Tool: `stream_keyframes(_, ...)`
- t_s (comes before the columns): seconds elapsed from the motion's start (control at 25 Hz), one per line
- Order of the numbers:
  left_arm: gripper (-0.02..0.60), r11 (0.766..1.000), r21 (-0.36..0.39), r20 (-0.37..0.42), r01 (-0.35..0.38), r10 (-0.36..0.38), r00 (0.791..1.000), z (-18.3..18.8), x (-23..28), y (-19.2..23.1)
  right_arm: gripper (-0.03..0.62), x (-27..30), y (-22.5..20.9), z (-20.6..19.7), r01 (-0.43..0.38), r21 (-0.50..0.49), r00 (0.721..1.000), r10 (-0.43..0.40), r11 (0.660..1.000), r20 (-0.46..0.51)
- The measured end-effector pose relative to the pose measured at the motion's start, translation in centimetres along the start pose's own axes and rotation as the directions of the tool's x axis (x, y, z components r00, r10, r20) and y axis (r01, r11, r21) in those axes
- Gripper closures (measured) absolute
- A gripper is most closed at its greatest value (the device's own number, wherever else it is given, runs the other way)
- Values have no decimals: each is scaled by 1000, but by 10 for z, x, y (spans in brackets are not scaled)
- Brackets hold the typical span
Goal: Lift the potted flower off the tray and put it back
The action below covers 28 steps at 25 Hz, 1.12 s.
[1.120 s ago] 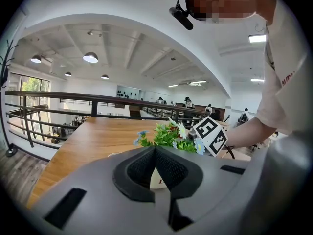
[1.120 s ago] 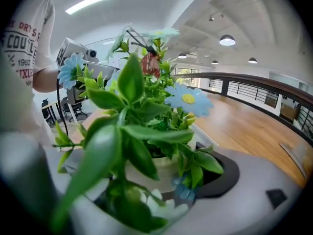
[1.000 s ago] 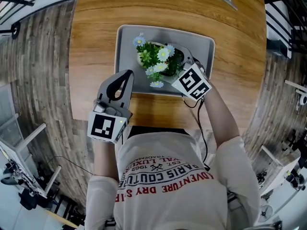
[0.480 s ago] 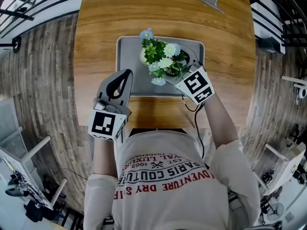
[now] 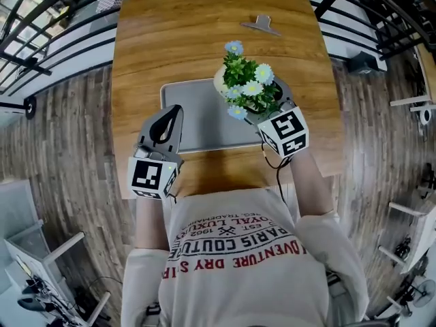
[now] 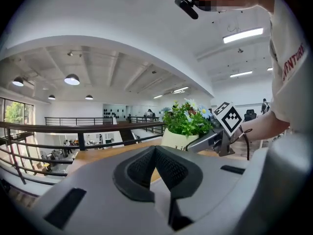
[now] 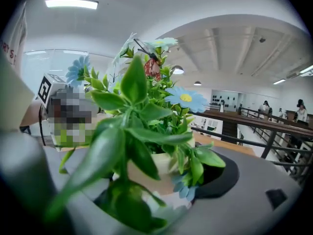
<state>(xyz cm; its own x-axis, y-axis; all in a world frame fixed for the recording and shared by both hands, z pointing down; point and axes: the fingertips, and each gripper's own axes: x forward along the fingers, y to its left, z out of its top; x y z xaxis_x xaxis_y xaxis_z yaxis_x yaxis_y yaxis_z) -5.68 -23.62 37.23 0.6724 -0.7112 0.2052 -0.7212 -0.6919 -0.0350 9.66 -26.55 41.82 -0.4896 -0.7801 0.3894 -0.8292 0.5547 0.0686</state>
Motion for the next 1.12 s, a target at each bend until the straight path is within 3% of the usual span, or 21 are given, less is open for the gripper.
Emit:
stream_keyframes(0.28, 569, 998, 49, 54, -26, 23, 998, 37, 1, -4, 126, -59, -39, 19, 161, 72, 986, -164, 984, 37)
stream_keyframes(0.48, 569, 998, 47, 67, -42, 39, 997, 48, 4, -15, 126, -94, -57, 24, 223, 94, 972, -229, 970, 51)
stream_keyframes(0.76, 569, 998, 58, 87, -37, 32, 996, 61, 9, -31, 126, -116, -65, 31, 239, 86, 966, -246, 967, 78)
stream_keyframes(1.12, 569, 998, 56, 84, -27, 22, 996, 62, 8, -48, 126, -117, -60, 24, 205, 80, 975, -211, 976, 72)
